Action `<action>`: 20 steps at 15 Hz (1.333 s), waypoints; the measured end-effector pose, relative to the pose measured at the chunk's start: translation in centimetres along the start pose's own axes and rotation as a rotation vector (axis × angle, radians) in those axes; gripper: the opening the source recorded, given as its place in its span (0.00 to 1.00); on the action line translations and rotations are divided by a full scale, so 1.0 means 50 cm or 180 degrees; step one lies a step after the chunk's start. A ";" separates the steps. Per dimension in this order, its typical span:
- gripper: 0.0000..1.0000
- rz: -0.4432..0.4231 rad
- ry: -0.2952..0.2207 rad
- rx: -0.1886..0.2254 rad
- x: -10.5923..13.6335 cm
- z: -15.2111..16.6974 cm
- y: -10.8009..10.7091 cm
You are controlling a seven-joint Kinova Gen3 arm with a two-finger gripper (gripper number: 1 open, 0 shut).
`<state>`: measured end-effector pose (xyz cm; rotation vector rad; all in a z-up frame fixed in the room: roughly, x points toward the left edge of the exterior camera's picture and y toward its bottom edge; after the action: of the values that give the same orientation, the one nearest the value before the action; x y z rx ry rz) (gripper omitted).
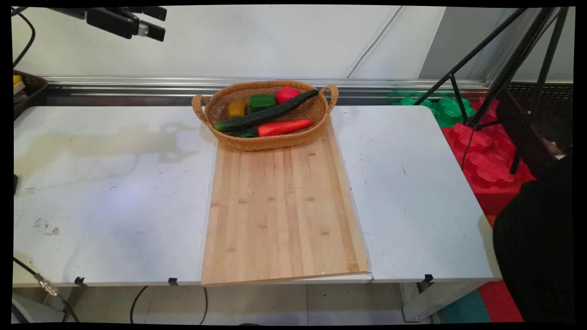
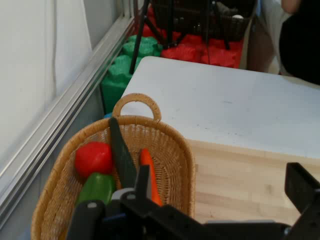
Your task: Pick up the cucumber from the vegetable basket
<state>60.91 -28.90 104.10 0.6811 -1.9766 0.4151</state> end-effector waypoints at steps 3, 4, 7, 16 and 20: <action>1.00 -0.0074 -0.0062 0.0054 0.004 0.022 -0.012; 1.00 -0.0080 -0.0089 0.0071 0.003 0.032 -0.017; 1.00 -0.0053 -0.0226 0.0122 -0.003 0.078 -0.037; 1.00 -0.0079 -0.0722 0.0212 -0.052 0.260 -0.096; 1.00 -0.0145 -0.0892 0.0238 -0.072 0.332 -0.111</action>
<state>54.22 -41.30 93.13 0.8690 -2.2123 0.3839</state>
